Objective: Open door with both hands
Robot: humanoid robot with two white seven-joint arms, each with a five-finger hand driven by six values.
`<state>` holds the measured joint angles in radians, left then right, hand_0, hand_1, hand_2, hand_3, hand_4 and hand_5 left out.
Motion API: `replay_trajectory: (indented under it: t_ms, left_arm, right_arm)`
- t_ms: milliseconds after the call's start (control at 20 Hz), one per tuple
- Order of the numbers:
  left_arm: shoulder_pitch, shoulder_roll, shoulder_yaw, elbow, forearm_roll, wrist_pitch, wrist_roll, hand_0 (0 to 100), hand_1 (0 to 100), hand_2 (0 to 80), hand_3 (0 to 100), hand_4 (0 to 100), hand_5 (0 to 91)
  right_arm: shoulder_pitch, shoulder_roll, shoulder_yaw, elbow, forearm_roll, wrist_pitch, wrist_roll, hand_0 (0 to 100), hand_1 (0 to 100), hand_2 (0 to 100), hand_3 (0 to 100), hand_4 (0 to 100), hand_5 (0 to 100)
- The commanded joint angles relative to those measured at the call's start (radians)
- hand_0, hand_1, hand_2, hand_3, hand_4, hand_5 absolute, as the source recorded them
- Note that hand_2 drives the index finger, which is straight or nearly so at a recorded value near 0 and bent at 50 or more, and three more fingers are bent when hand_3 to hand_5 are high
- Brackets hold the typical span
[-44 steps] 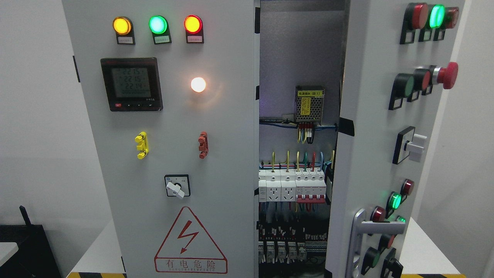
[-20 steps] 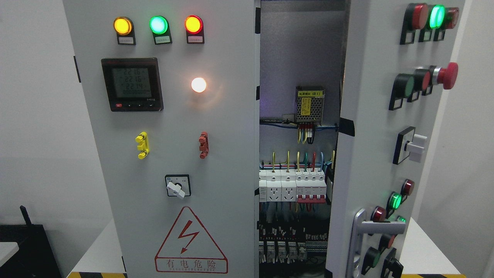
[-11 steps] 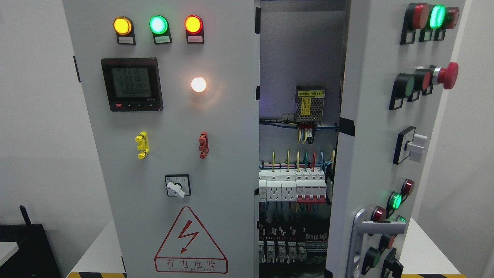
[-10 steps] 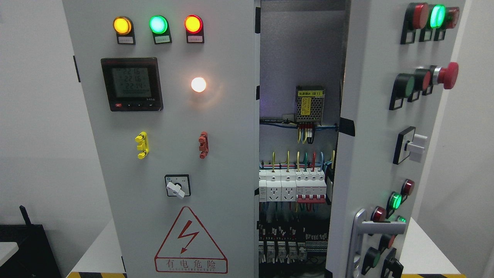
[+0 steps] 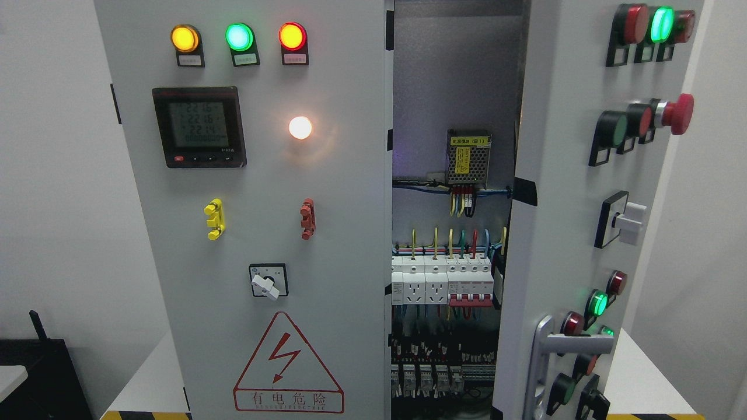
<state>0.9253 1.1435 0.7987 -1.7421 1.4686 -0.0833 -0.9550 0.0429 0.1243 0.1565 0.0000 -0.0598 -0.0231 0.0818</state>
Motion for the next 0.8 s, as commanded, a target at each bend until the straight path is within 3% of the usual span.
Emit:
replay_trajectory:
  t_ms: [0, 100, 200, 501, 751]
  left_arm:
    - [-0.013, 0.2, -0.001, 0.004, 0.013, -0.01, -0.01, 0, 0, 0.0, 0, 0, 0.0]
    - [-0.048, 0.208, -0.019, 0.004, 0.018, -0.009, -0.008, 0, 0, 0.0, 0, 0, 0.0]
    - [-0.145, 0.226, -0.105, 0.009, 0.051, -0.006, -0.007, 0, 0, 0.0, 0, 0, 0.0]
    - [-0.76, 0.216, -0.638, 0.016, 0.061, 0.0, -0.001, 0, 0, 0.0, 0, 0, 0.0]
    - [-1.133, 0.162, -0.982, 0.026, 0.042, 0.123, 0.025, 0, 0, 0.0, 0, 0, 0.0]
  right_arm:
    - [0.0, 0.0, 0.0, -0.028, 0.0, 0.0, -0.001, 38, 0, 0, 0, 0, 0]
    - [0.0, 0.0, 0.0, -0.028, 0.0, 0.0, -0.001, 38, 0, 0, 0, 0, 0]
    - [0.0, 0.0, 0.0, -0.028, 0.0, 0.0, -0.001, 38, 0, 0, 0, 0, 0]
    - [0.0, 0.0, 0.0, -0.028, 0.0, 0.0, -0.001, 38, 0, 0, 0, 0, 0]
    - [0.0, 0.0, 0.0, -0.028, 0.0, 0.0, -0.001, 38, 0, 0, 0, 0, 0]
